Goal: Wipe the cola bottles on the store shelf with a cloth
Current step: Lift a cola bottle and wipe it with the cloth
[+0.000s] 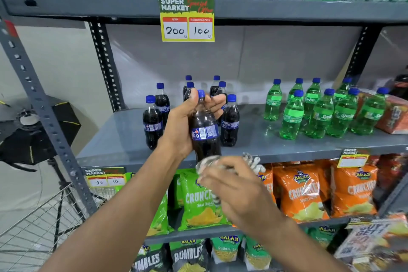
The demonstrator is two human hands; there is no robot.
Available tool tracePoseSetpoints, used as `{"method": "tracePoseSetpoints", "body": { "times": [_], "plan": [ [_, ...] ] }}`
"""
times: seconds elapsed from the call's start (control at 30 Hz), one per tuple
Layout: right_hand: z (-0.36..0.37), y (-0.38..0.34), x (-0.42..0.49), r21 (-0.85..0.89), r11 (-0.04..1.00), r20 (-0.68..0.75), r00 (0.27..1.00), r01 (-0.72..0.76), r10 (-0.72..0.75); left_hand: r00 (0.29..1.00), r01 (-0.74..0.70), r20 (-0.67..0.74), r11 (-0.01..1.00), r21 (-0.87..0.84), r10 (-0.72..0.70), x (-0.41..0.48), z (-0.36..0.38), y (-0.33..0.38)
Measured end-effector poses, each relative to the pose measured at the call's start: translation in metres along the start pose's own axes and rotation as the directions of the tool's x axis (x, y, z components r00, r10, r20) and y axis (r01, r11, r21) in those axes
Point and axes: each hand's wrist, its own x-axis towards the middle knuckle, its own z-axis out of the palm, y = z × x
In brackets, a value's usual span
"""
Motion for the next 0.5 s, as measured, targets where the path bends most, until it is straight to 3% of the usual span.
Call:
{"method": "tracePoseSetpoints", "body": {
  "times": [0.07, 0.17, 0.3, 0.43, 0.5],
  "plan": [
    [0.001, -0.002, -0.008, 0.003, 0.997, 0.057, 0.996, 0.073, -0.073, 0.999, -0.005, 0.032, 1.000, 0.020, 0.004, -0.001, -0.002, -0.001],
    [-0.003, 0.017, -0.002, 0.066, 0.994, -0.045, 0.995, -0.086, 0.089, 0.996, -0.024, 0.091, 0.998, 0.059, 0.019, -0.001, -0.005, -0.001],
    [-0.021, 0.039, 0.019, 0.070, 0.975, -0.187, 0.957, -0.212, 0.221, 0.985, -0.047, 0.171, 0.960, 0.276, -0.001, 0.008, -0.014, 0.001],
    [-0.046, 0.064, 0.018, 0.143, 0.903, -0.286, 0.856, -0.405, 0.430, 0.994, -0.002, 0.092, 0.840, 0.543, -0.057, 0.020, -0.028, 0.006],
    [-0.051, 0.069, 0.011, 0.161, 0.896, -0.302, 0.844, -0.413, 0.444, 0.998, 0.042, 0.016, 0.770, 0.636, -0.068, 0.025, -0.038, 0.005]
  ]
}}
